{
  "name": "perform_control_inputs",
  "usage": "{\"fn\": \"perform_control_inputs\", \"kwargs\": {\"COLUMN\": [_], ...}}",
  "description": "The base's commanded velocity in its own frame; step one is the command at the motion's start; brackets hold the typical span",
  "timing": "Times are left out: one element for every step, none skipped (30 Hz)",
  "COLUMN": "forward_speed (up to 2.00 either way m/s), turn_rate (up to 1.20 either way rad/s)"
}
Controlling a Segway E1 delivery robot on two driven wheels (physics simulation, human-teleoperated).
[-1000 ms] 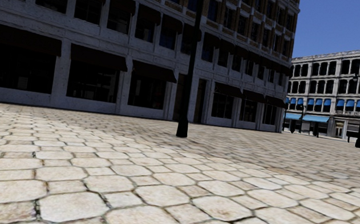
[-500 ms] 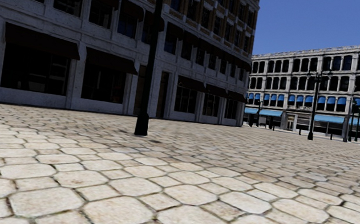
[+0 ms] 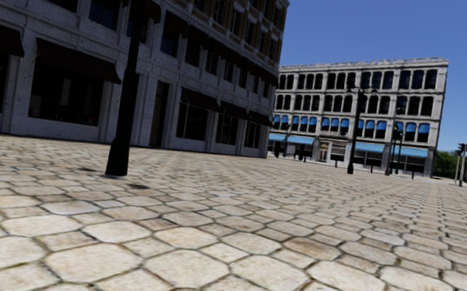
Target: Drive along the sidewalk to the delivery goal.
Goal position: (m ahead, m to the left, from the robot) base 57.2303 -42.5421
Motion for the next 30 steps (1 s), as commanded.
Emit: {"fn": "perform_control_inputs", "kwargs": {"forward_speed": [1.89,1.89,1.89,1.89,1.89,1.89,1.89,1.89,1.89,1.89,1.89,1.89,1.89,1.89,1.89,1.89,1.89,1.89,1.89,1.89,1.89,1.89,1.89,1.89,1.89,1.89,1.89,1.89,1.89,1.89], "turn_rate": [-0.45,-0.45,-0.45,-0.45,-0.45,-0.45,-0.45,-0.45,-0.45,-0.45,-0.45,-0.45,-0.45,-0.45,-0.45,-0.45,-0.45,-0.45,-0.45,-0.45,-0.45,-0.45,-0.45,-0.45,-0.45,-0.45,-0.45,-0.45,-0.45,-0.45]}}
